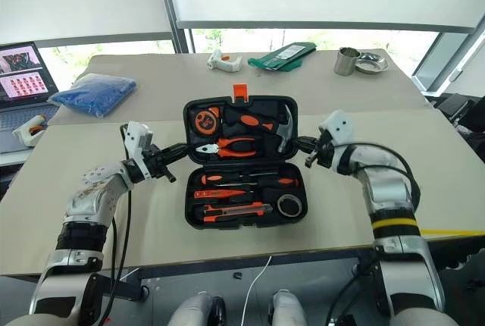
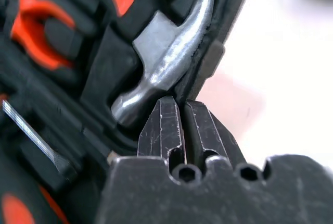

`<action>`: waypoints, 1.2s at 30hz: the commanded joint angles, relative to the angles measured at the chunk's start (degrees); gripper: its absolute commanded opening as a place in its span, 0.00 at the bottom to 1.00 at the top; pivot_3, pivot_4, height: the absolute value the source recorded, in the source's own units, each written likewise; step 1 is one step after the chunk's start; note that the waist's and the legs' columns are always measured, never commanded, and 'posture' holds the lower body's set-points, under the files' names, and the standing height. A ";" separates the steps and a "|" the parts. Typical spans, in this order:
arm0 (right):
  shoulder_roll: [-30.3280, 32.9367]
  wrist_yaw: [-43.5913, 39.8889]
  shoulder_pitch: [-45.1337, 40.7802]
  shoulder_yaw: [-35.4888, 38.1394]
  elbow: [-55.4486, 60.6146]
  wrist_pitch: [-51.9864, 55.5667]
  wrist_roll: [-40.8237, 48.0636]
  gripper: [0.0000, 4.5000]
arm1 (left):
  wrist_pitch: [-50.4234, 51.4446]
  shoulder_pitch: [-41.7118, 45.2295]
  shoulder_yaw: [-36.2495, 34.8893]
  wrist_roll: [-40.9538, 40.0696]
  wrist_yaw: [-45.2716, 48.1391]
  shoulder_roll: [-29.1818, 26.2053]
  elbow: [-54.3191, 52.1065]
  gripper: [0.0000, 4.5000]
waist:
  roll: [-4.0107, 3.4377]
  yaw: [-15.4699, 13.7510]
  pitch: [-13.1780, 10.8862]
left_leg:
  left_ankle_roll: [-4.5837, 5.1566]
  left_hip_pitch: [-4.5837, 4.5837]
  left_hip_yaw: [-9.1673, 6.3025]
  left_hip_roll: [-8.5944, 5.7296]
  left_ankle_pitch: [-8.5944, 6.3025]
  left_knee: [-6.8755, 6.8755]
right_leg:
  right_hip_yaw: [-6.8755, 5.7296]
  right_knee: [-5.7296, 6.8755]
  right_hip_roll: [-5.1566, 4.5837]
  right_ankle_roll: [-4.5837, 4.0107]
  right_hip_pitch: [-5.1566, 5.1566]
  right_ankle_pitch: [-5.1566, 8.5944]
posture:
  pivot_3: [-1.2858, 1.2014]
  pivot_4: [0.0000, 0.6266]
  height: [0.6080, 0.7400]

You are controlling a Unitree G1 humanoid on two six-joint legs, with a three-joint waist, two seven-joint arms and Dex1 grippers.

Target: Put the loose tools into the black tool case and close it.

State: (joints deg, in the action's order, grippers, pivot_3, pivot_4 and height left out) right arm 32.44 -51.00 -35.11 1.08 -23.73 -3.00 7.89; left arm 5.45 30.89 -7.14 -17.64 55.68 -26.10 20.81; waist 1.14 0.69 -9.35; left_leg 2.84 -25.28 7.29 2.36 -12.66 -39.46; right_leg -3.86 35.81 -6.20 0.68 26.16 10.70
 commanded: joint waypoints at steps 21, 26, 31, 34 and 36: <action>16.80 0.91 28.21 6.12 7.93 -20.95 11.62 0.43 | -28.85 -12.00 0.48 3.27 6.97 -12.25 8.55 0.64 | 0.01 -0.34 0.01 | 0.65 1.26 -0.27 0.23 -0.37 0.01 | 0.08 -0.02 -0.23 0.14 -1.13 0.24 | 0.52 0.24 1.00; 22.61 -7.42 41.72 4.90 28.91 -6.05 18.94 0.05 | -20.06 -3.16 3.65 4.74 4.88 -8.86 9.36 0.26 | 0.05 -1.36 0.03 | 0.67 1.21 -0.36 0.21 -0.38 -0.01 | 0.02 -0.01 -0.22 0.07 -1.14 0.21 | 0.52 0.24 1.00; 21.20 -6.88 44.54 1.25 36.67 2.37 17.59 0.00 | -13.65 5.67 8.09 8.25 4.77 -5.28 15.84 0.02 | 0.13 -1.51 0.05 | 0.70 1.10 -0.44 0.23 -0.41 -0.30 | -0.03 0.00 -0.14 0.38 -1.19 0.33 | 0.52 0.24 1.00; 18.91 -5.92 41.70 -2.39 36.90 5.91 14.50 0.00 | -13.93 9.22 11.04 10.89 6.65 -3.95 20.15 0.02 | 0.17 -1.20 0.03 | 0.70 1.05 -0.43 0.23 -0.41 -0.34 | 0.00 0.00 -0.08 0.39 -1.11 0.32 | 0.52 0.24 1.00; 17.36 -5.15 39.61 -3.86 36.57 8.21 13.38 0.00 | -13.38 10.65 11.73 11.70 6.50 -3.17 22.36 0.02 | 0.18 -1.18 0.02 | 0.70 1.03 -0.42 0.24 -0.41 -0.33 | 0.01 0.01 -0.05 0.38 -1.06 0.32 | 0.52 0.24 1.00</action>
State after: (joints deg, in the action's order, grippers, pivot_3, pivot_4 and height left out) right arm 50.28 -57.02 6.05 -2.65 11.47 3.39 22.15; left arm -8.27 40.14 4.37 -6.65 62.03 -29.22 42.10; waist 1.32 -0.49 -9.33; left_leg 3.54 -24.29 6.86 2.60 -13.07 -39.79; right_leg -3.86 35.81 -6.22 1.05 25.14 11.02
